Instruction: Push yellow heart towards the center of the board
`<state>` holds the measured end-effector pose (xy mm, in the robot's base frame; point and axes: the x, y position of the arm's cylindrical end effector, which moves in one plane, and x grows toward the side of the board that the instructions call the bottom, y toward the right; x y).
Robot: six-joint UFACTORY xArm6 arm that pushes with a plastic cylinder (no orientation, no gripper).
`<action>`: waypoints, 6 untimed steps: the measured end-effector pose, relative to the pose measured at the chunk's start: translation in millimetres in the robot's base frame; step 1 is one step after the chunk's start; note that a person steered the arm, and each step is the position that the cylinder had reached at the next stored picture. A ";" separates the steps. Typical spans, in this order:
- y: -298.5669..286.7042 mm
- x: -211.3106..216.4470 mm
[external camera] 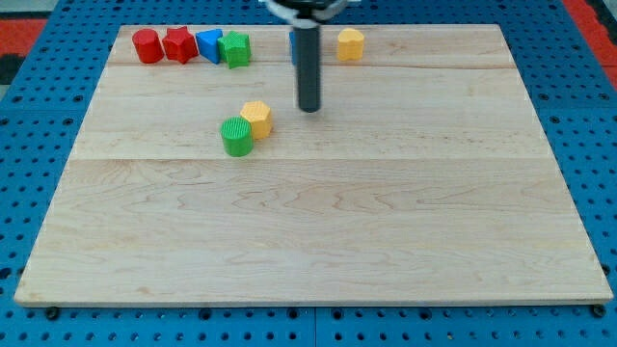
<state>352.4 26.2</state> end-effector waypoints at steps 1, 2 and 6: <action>61.4 -47.8; 76.1 -105.6; 29.3 -88.7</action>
<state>263.7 55.4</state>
